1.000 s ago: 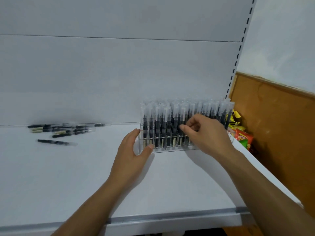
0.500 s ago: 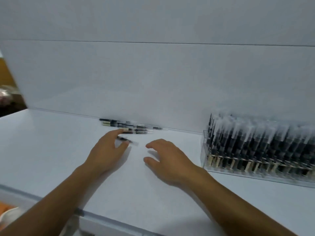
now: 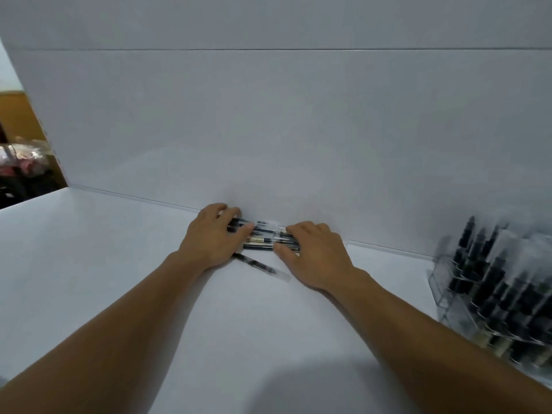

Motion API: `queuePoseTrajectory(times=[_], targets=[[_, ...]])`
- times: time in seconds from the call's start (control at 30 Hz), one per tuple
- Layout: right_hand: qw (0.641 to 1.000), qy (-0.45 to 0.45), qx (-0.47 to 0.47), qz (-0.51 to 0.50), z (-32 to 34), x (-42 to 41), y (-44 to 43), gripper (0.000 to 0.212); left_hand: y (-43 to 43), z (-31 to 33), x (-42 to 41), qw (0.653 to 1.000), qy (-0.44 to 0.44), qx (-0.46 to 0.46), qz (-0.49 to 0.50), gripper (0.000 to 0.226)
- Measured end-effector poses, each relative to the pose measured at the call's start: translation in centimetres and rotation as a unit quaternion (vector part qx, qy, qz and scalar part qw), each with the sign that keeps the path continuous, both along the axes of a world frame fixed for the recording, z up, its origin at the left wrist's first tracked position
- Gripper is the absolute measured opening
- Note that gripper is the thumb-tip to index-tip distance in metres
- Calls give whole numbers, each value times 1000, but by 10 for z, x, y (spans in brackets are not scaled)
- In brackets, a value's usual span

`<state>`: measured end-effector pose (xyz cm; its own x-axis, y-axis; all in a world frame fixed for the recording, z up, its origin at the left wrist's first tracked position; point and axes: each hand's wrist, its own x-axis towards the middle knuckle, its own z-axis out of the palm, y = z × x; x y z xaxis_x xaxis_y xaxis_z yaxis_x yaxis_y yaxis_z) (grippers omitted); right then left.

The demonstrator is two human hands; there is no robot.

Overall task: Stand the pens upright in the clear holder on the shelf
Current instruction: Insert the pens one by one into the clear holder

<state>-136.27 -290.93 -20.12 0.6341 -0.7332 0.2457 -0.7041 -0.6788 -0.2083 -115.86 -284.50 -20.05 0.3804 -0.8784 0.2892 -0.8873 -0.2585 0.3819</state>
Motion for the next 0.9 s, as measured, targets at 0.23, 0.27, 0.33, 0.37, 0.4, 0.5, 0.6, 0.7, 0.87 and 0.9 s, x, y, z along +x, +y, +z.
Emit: queuePoseTrajectory(times=[0.23,0.27,0.33,0.37,0.4,0.5,0.6,0.7,0.87,0.9], targets=[[999,25,-26,-10,-10,4,-3,56,-15,-11,8,999,-5,26,-42,49],[999,29,-16,-9,-9,4,-1,56,-14,-12,8,998,-8,30,-46,50],[999,33,5,-5,-6,1,5,54,-12,-11,6,998,-7,39,-55,50],[999,37,10,-2,-4,-2,10,52,-11,-10,4,997,-4,44,-63,51],[999,39,12,3,-2,-5,16,48,-10,-10,2,996,-1,47,-74,52],[999,37,16,14,4,-20,37,39,-10,-9,-9,993,-12,60,-101,60],[999,19,28,14,8,-42,61,35,-10,-7,-28,988,-10,91,-121,55],[999,15,34,8,12,-70,84,35,-6,-5,-56,981,-7,93,-171,64],[997,-10,73,13,28,-121,114,31,11,5,-103,956,-12,114,-269,48],[997,-10,75,17,31,-130,117,30,14,6,-110,952,-3,116,-284,45]])
